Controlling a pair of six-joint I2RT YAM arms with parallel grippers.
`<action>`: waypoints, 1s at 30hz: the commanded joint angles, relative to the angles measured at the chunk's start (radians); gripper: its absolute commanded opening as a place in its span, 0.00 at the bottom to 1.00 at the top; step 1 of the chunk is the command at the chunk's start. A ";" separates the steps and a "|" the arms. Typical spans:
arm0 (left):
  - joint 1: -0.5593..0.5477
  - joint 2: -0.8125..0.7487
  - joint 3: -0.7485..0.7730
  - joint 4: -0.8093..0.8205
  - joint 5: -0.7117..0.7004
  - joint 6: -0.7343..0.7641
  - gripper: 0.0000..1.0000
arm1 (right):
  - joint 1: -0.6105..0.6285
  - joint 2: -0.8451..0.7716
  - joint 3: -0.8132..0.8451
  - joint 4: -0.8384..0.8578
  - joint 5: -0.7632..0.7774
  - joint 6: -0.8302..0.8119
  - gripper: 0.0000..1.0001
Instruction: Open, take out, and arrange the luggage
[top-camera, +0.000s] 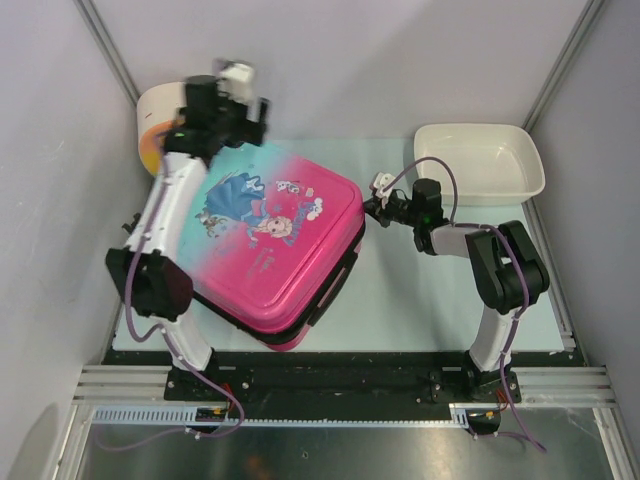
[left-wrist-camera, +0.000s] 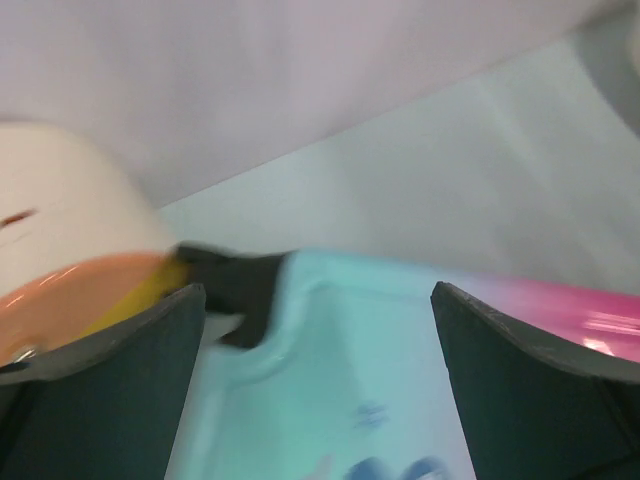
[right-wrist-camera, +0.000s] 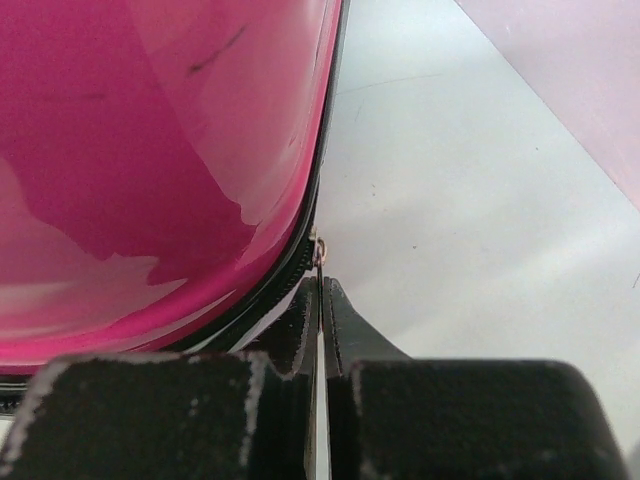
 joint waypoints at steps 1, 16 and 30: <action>0.174 -0.061 0.005 -0.106 0.297 -0.110 1.00 | -0.020 -0.038 0.057 0.081 -0.009 0.006 0.00; 0.266 0.009 -0.214 -0.120 0.320 -0.178 0.95 | -0.020 -0.087 0.037 -0.065 -0.084 -0.011 0.00; 0.323 0.057 -0.064 -0.121 0.125 -0.067 1.00 | -0.014 -0.127 -0.022 -0.077 -0.112 -0.012 0.00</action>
